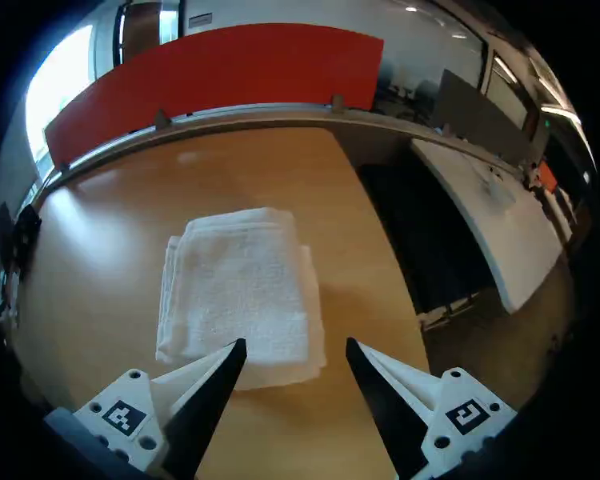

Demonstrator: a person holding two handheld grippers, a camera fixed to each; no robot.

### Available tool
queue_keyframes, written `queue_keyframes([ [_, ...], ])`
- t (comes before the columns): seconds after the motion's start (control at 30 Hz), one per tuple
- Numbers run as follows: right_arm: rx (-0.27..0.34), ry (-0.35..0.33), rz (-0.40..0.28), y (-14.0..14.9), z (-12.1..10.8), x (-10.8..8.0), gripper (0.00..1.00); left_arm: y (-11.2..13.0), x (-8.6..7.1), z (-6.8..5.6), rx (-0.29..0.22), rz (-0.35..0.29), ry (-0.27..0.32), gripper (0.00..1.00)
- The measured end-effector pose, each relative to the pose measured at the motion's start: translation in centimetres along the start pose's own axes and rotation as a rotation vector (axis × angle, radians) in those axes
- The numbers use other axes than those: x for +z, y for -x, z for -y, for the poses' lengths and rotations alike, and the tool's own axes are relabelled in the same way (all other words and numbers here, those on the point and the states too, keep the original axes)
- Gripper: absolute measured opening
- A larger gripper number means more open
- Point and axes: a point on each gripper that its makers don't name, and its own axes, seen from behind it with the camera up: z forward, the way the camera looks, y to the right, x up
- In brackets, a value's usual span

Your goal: Fold towel

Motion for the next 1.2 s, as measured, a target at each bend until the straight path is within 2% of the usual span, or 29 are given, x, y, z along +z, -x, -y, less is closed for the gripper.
queue_keyframes([
  [0.27, 0.113, 0.032, -0.021, -0.6, -0.1, -0.2, 0.96, 0.1, 0.0, 0.2, -0.009, -0.003, -0.013, 0.84],
  [0.37, 0.137, 0.049, -0.046, -1.0, -0.1, -0.4, 0.96, 0.1, 0.0, 0.3, -0.018, -0.003, -0.019, 0.84],
  [0.6, 0.134, 0.072, -0.08, -1.2, 0.1, -0.4, 0.96, 0.1, 0.1, 0.2, -0.015, -0.002, -0.021, 0.84],
  [0.97, 0.137, 0.101, -0.225, -3.4, 0.8, -0.9, 0.96, 0.1, 0.1, 0.0, -0.01, 0.004, -0.02, 0.84],
  [1.2, 0.143, 0.105, -0.349, -5.5, 1.6, -2.0, 0.96, 0.1, 0.2, 0.1, -0.013, 0.006, -0.023, 0.84],
])
